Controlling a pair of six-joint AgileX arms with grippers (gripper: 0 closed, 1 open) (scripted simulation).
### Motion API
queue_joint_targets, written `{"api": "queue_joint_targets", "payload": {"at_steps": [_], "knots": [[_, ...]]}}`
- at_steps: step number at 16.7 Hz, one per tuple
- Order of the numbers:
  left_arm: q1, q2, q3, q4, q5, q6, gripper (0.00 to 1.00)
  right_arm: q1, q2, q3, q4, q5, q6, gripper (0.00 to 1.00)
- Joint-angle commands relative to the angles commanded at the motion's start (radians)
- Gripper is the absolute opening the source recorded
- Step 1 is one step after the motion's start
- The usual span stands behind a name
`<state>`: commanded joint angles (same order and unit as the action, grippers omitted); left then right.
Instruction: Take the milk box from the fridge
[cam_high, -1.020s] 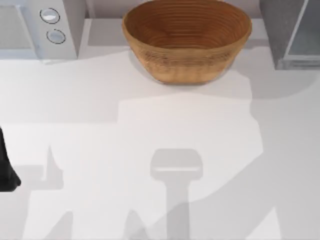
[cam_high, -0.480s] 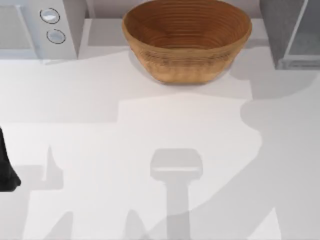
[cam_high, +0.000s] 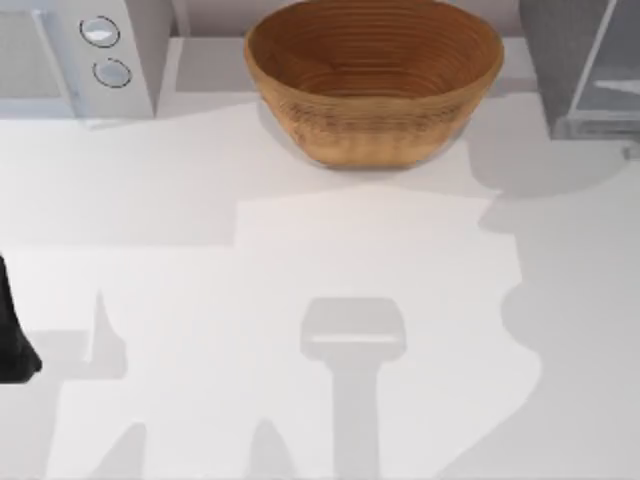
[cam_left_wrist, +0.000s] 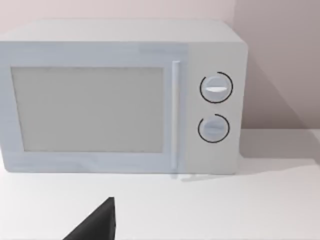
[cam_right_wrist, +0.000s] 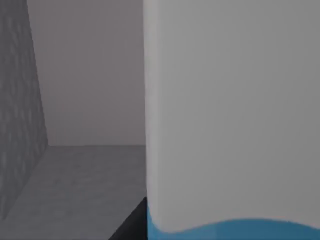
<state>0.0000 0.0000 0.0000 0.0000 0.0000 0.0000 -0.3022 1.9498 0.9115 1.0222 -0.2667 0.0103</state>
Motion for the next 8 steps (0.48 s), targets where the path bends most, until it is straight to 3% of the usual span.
{"api": "queue_joint_targets", "payload": {"at_steps": [8], "knots": [[0.0, 0.0, 0.0, 0.0, 0.0, 0.0, 1.0, 0.002, -0.04, -0.043, 0.015, -0.005, 0.002, 0.0]]}}
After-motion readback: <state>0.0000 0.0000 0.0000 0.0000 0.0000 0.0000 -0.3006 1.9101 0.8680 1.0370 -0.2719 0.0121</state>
